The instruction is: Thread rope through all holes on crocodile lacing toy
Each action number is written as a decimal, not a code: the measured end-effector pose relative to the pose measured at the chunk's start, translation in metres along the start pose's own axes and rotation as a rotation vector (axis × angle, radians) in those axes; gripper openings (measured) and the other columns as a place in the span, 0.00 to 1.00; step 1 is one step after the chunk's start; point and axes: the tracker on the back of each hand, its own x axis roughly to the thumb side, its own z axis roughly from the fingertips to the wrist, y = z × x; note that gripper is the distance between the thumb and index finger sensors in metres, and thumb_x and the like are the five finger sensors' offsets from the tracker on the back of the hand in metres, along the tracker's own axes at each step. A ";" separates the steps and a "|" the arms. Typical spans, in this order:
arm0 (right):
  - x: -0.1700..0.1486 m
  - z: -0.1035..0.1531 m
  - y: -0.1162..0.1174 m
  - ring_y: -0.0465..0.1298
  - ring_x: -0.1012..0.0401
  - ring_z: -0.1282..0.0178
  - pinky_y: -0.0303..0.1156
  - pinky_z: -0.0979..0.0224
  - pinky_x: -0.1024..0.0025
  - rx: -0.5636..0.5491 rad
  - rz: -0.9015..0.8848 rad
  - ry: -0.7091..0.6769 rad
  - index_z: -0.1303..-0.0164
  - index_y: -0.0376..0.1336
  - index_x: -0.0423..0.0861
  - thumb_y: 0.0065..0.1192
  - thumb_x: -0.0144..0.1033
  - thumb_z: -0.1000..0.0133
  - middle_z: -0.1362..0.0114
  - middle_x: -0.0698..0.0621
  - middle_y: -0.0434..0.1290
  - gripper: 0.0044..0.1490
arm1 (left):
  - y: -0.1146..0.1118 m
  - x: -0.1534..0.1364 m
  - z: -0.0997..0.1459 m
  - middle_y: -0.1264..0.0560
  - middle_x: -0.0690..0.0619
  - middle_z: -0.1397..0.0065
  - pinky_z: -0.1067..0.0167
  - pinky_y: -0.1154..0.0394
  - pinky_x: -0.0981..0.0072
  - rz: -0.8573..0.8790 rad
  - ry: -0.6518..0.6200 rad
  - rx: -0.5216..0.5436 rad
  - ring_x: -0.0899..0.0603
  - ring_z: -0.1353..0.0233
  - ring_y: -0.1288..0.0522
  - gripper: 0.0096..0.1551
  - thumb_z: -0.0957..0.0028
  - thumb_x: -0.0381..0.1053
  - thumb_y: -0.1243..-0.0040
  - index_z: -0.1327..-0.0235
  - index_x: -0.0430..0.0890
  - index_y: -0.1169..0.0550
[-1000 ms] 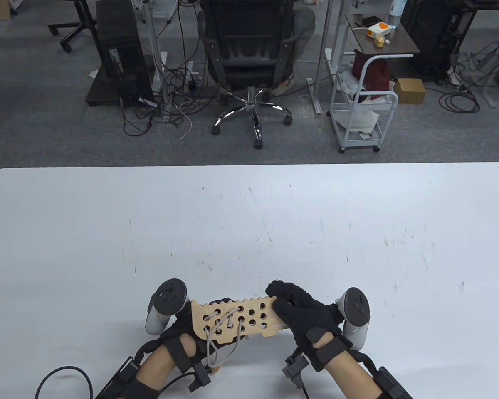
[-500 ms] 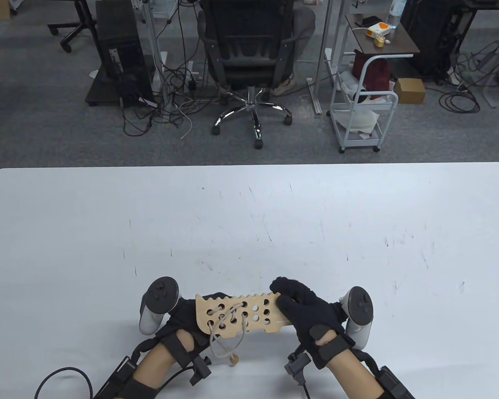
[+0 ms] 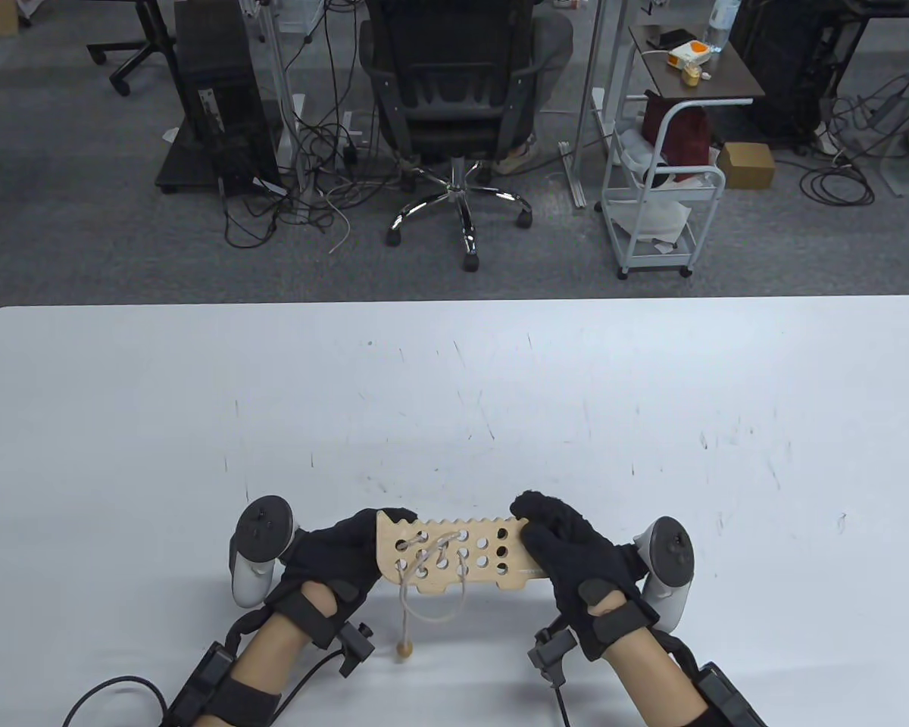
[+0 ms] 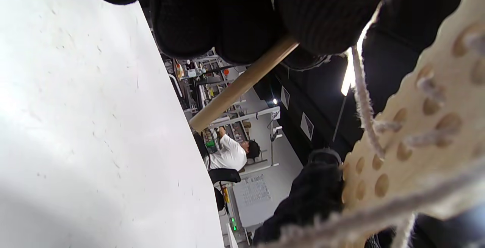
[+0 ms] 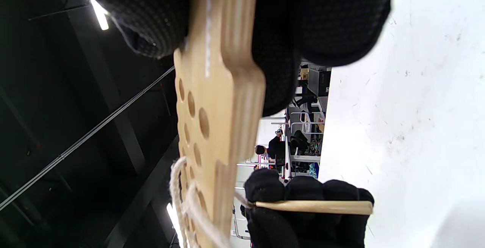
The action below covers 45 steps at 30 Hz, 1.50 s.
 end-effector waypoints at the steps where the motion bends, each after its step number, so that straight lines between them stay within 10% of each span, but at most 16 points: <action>1: 0.000 0.000 -0.001 0.85 0.54 0.51 0.79 0.48 0.58 -0.007 -0.003 0.001 0.33 0.64 0.46 0.67 0.40 0.46 0.41 0.48 0.80 0.30 | 0.003 -0.002 0.000 0.20 0.55 0.38 0.27 0.36 0.40 0.006 0.006 0.014 0.41 0.33 0.24 0.25 0.55 0.58 0.33 0.42 0.65 0.17; 45: -0.007 -0.014 -0.057 0.85 0.54 0.51 0.78 0.48 0.58 -0.200 -0.037 0.036 0.33 0.63 0.46 0.67 0.40 0.45 0.41 0.48 0.80 0.30 | 0.112 -0.040 0.024 0.22 0.57 0.36 0.27 0.36 0.42 0.182 0.103 0.495 0.43 0.32 0.25 0.25 0.52 0.60 0.37 0.39 0.67 0.21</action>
